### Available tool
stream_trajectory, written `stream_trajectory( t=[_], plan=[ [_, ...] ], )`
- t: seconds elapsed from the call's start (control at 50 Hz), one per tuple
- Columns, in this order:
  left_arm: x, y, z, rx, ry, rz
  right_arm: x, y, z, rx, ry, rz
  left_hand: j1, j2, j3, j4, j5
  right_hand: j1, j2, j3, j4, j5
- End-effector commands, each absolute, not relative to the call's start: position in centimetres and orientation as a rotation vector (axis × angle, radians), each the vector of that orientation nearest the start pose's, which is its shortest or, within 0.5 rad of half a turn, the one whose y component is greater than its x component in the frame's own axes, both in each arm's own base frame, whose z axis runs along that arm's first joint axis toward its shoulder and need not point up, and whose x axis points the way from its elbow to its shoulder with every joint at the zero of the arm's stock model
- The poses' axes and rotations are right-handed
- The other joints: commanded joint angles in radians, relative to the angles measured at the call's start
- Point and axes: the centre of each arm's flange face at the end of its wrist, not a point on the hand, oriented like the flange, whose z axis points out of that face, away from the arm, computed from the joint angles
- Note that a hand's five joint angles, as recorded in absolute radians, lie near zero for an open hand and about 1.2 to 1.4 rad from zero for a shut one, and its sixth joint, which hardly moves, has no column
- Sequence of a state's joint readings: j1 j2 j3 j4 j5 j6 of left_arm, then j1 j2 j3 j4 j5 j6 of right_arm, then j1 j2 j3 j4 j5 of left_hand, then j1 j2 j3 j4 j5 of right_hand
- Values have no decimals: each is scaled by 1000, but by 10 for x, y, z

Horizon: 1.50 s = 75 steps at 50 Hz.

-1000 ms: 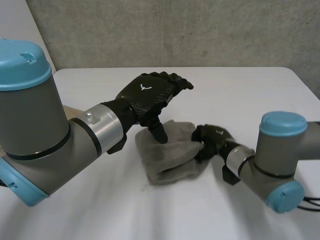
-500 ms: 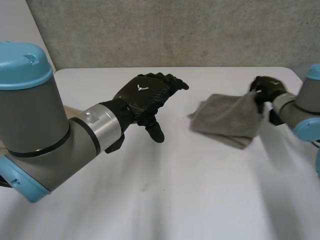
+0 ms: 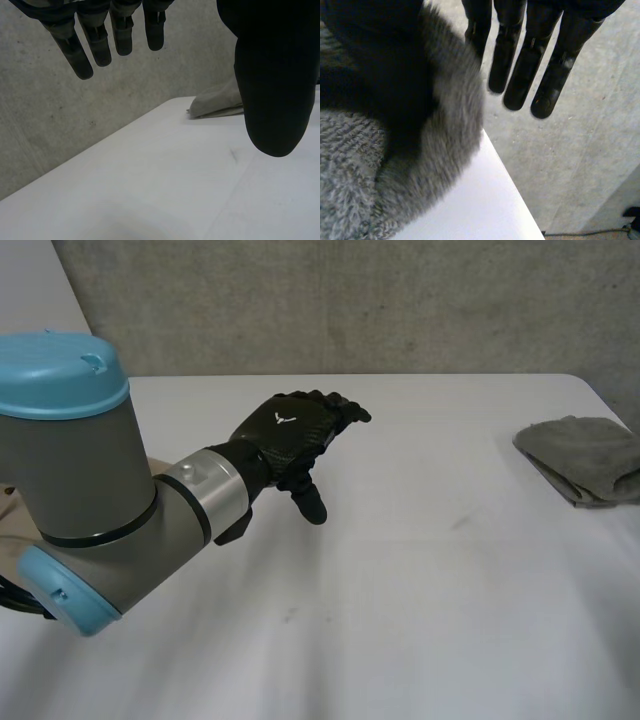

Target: Fold the laundry.

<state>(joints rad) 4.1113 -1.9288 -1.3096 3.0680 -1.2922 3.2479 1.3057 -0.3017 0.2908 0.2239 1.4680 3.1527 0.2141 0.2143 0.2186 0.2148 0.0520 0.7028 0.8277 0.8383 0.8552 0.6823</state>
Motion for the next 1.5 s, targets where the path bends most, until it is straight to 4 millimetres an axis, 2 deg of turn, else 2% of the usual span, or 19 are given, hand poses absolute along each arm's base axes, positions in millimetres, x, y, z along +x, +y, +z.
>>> stream_trajectory(
  t=[0.02,0.14,0.34,0.64,0.72,0.78,0.82,0.88,0.94,1.02,1.1,1.16,1.26,1.32,1.36,1.38,1.42,1.44,1.5],
  plan=[
    [-338,-217,260,-932,-1843,1604,-2,-530,116,160,2557,-1924,-18,-18,-23,-19,-31,89,-36,-46,-63,-65],
    [-337,-216,263,-903,-1842,1594,-3,-526,116,168,2598,-1923,-18,-18,-23,-19,-31,693,568,557,540,539],
    [-337,-217,263,-900,-1842,1592,-10,-529,127,169,2577,-1974,-18,-18,-23,-19,-31,693,569,558,541,539],
    [-338,-216,263,-901,-1840,1589,-54,-525,129,290,2647,-2020,-18,-18,-23,-19,-31,693,569,558,541,539],
    [-338,-216,262,-903,-1841,1589,-53,-522,124,277,2662,-1969,-18,-18,-23,-19,-31,693,569,558,541,539],
    [-337,-216,262,-900,-1844,1591,-47,-514,123,259,2709,-1889,-21,-21,-26,-22,-34,-338,-463,-474,-491,-492],
    [-337,-216,263,-900,-1844,1591,-45,-510,125,251,2728,-1850,-21,-21,-26,-22,-34,-528,-653,-664,-681,-682],
    [-336,-215,263,-901,-1846,1591,-43,-500,134,246,2757,-1806,-24,-24,-29,-25,-37,-528,-653,-664,-681,-682],
    [-333,-213,268,-896,-1841,1603,-41,-492,155,147,2792,-1840,-24,-24,-29,-25,-37,-528,-653,-664,-681,-682],
    [-323,-216,271,-875,-1853,1628,-48,-485,169,-211,2959,-1873,-24,-24,-29,-25,-37,-528,-653,-664,-681,-682],
    [-310,-223,274,-841,-1879,1654,-59,-467,166,-862,3209,-1655,-27,-27,-32,-28,-39,-528,-653,-664,-681,-682],
    [-303,-226,275,-820,-1895,1665,-71,-456,183,-1157,3302,-1556,-27,-27,-32,-28,-39,-528,-653,-664,-681,-682],
    [-295,-232,270,-800,-1932,1660,-81,-460,217,-1158,3372,-1754,-27,-27,-32,-28,-39,-528,-653,-664,-681,-682],
    [-294,-233,269,-796,-1935,1662,-87,-470,247,-1100,3350,-2058,-27,-27,-32,-28,-39,-528,-653,-664,-681,-682],
    [-292,-235,270,-787,-1936,1674,-82,-472,262,-1041,3299,-2218,-27,-27,-32,-28,-39,-528,-653,-664,-681,-682],
    [-289,-240,270,-774,-1940,1691,-63,-474,280,-970,3183,-2382,-27,-27,-32,-28,-39,-528,-653,-664,-681,-682],
    [-283,-245,269,-756,-1953,1705,-33,-473,296,-893,3010,-2527,-27,-27,-32,-28,-39,-528,-653,-664,-681,-682],
    [-278,-251,270,-739,-1957,1728,-1,-469,310,-807,2830,-2615,-27,-27,-32,-28,-39,-528,-653,-664,-681,-682],
    [-270,-259,273,-724,-1948,1783,42,-457,318,-719,2606,-2621,-27,-27,-32,-28,-39,-528,-653,-664,-681,-682]
  ],
)
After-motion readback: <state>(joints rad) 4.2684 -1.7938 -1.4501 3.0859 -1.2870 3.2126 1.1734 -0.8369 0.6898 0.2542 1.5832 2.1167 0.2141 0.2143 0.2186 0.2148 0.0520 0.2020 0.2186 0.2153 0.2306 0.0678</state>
